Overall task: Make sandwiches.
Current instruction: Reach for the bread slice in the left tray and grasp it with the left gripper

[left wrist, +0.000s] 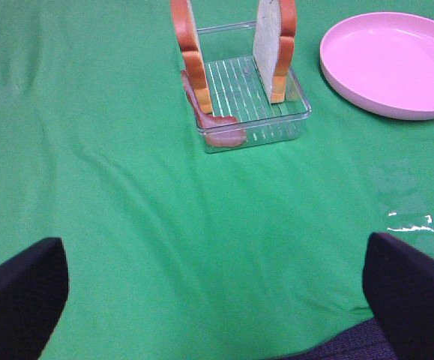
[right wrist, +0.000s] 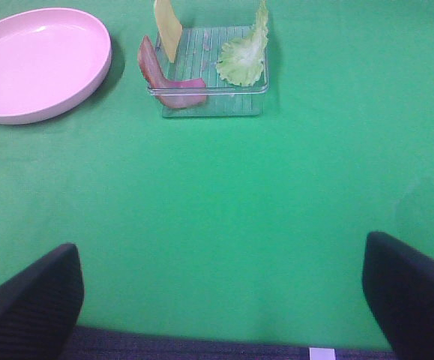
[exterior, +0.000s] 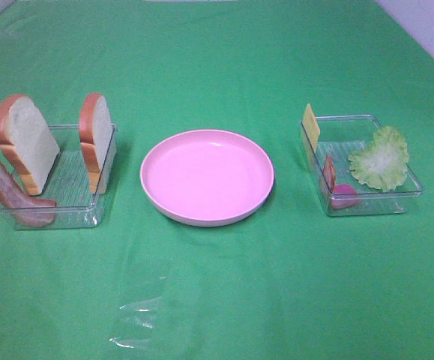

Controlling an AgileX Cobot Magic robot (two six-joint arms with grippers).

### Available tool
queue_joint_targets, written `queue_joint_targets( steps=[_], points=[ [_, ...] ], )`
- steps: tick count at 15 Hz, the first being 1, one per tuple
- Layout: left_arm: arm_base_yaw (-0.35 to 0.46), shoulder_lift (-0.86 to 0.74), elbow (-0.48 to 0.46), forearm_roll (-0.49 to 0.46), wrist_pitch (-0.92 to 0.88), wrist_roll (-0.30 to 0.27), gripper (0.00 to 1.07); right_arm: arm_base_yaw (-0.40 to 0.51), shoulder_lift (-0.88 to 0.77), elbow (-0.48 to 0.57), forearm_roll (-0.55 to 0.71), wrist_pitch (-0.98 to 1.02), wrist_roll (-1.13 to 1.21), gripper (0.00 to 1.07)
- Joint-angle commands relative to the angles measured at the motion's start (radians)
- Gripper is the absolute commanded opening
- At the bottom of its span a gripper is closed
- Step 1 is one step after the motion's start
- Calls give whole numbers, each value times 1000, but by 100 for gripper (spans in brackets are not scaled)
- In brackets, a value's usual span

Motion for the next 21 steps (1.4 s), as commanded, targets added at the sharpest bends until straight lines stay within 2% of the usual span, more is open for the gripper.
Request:
queue_joint_targets(
  steps=[1, 8, 11, 13, 16, 17, 18, 20, 21],
  points=[
    [2, 0, 1, -5, -1, -2, 100, -5, -34, -2, 3, 0, 8, 96],
    [2, 0, 1, -5, -1, -2, 100, -5, -34, -2, 3, 0, 8, 96],
    [2, 63, -25, 3, -60, -42, 99, -5, -34, -2, 3, 0, 8, 96],
    [2, 215, -54, 0, -146, -100, 99, -5, -34, -2, 3, 0, 8, 96],
    [2, 559, -151, -33, -208, -110, 99, -5, -34, -2, 3, 0, 8, 96],
    [2, 626, -180, -36, -208, -109, 99, -5, -34, -2, 3, 0, 8, 96],
    [2, 866, -311, -36, -206, -106, 99, -5, -34, -2, 3, 0, 8, 96],
    [2, 1072, -463, -41, -201, -108, 99, -5, -34, -2, 3, 0, 8, 96],
    [2, 1120, -507, -49, -197, -107, 99, -5, -34, -2, 3, 0, 8, 96]
  ],
)
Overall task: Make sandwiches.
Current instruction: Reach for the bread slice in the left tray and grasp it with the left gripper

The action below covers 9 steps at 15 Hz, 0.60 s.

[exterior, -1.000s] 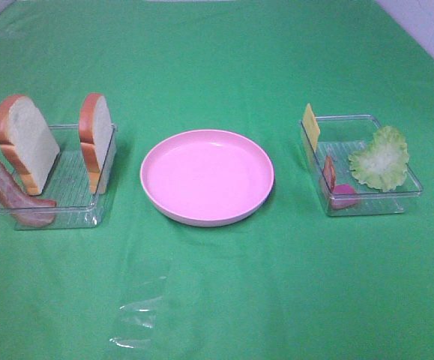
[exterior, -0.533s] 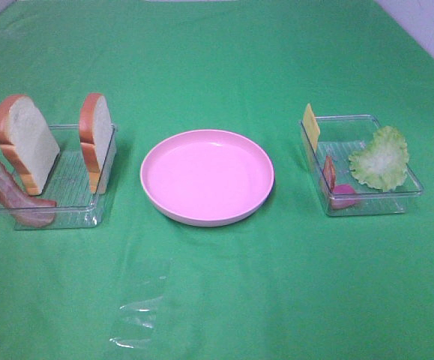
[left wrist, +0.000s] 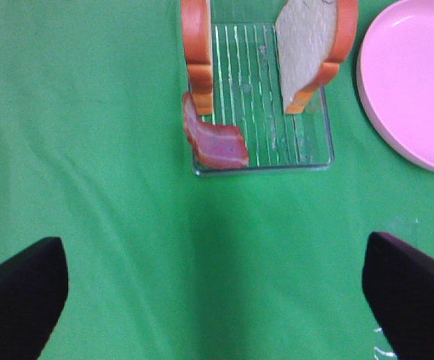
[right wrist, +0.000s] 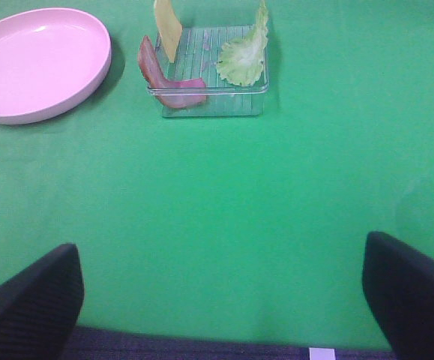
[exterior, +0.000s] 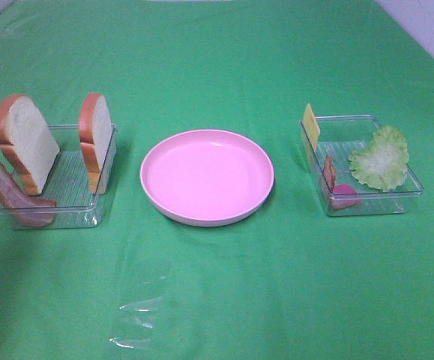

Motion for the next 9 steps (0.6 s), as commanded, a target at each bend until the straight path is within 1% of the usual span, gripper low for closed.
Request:
queue_joint_targets(
  steps=[1, 3, 5, 6, 7, 9],
  points=[
    [2, 137, -131, -36, 4, -5, 99, -5, -34, -2, 3, 0, 8, 96],
    [-4, 290, -292, -48, 48, -4, 99, -5, -34, -2, 3, 0, 8, 96],
    [-4, 404, -424, -51, 124, -4, 99, -5, -34, -2, 3, 0, 8, 96],
    [-4, 445, -472, -53, 151, -9, 99, -5, -34, -2, 3, 0, 8, 96],
    [-6, 469, -499, -60, 157, -13, 99, -5, -34, -2, 3, 0, 8, 96],
    [-37, 504, -529, -59, 156, -40, 99, -5, -34, -2, 3, 0, 8, 96]
  ],
)
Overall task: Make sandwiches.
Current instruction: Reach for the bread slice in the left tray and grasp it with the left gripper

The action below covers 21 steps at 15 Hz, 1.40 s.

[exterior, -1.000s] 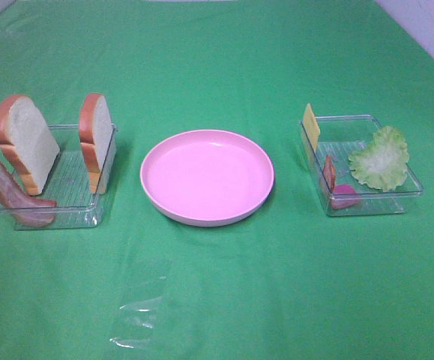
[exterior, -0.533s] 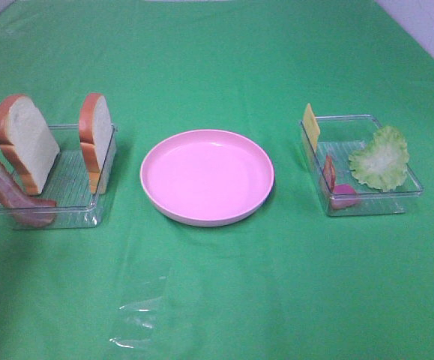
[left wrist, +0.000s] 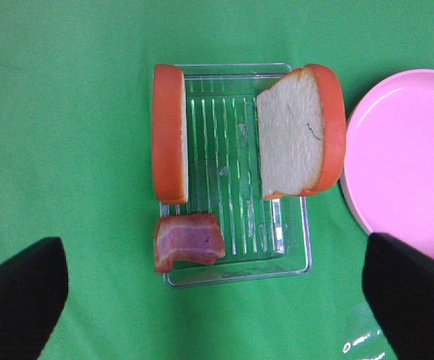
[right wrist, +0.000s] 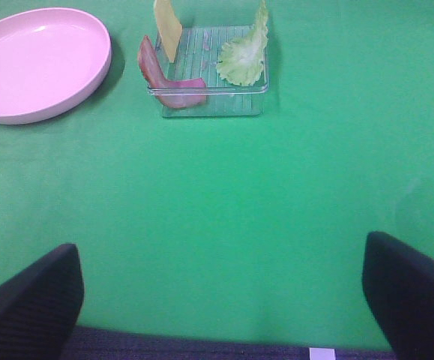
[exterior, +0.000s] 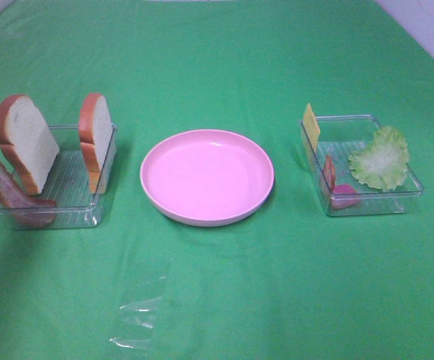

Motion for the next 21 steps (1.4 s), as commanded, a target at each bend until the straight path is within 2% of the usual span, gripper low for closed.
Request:
queue_joint_targets(
  steps=[1, 5, 7, 9, 12, 19, 21],
  points=[
    [-76, 52, -41, 3, 6, -61, 99, -5, -34, -2, 3, 0, 8, 96],
    [-246, 202, -154, 151, 27, -245, 99, -5, -34, -2, 3, 0, 8, 96],
    [-281, 263, -194, 152, 40, -279, 99, -5, -34, -2, 3, 0, 8, 96],
    [-318, 349, -258, 158, 72, -280, 99, -5, -34, -2, 3, 0, 8, 96],
    [-321, 414, -305, 173, 113, -291, 98, -5, -34, -2, 3, 0, 8, 96],
    [-321, 543, -305, 179, -37, -305, 98, -5, -34, -2, 3, 0, 8, 96],
    [-321, 570, -305, 187, -74, -305, 94, -5, -34, -2, 3, 0, 8, 96]
  ],
)
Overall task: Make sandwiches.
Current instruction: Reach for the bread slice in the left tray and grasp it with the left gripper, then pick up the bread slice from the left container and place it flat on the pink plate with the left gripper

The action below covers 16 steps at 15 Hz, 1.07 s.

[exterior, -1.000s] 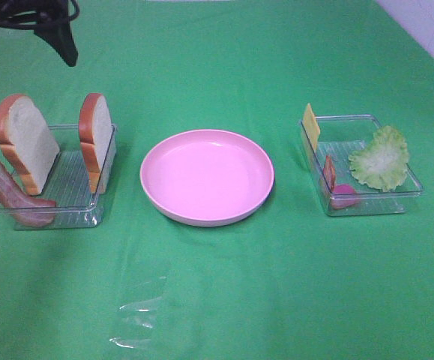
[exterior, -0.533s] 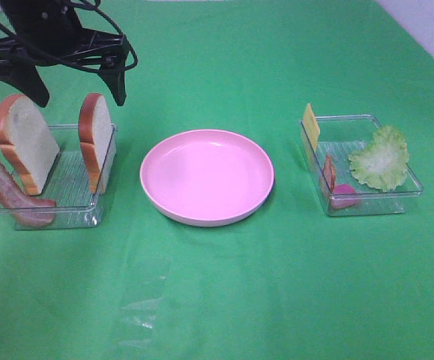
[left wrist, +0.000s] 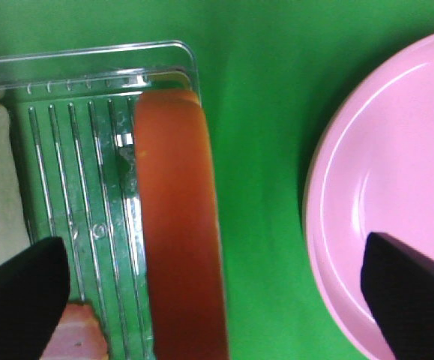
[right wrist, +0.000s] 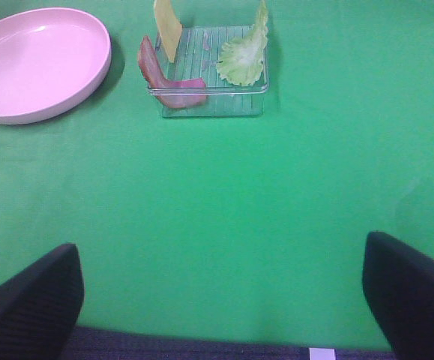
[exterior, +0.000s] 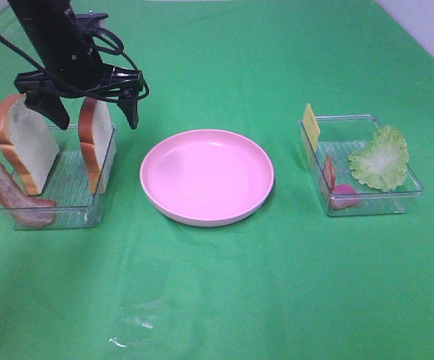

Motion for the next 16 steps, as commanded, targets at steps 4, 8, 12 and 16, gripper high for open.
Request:
queue_joint_targets(
  steps=[4, 8, 12, 16],
  points=[
    [-4, 37, -5, 65, -50, -62, 85, -5, -34, -2, 3, 0, 8, 96],
    [-4, 38, -5, 60, -51, -62, 60, -5, -34, -2, 3, 0, 8, 96],
    [-4, 37, -5, 61, -6, -62, 31, -5, -34, -2, 3, 0, 8, 96],
    [-4, 33, -5, 61, 22, -62, 21, -5, -34, -2, 3, 0, 8, 96]
  ],
)
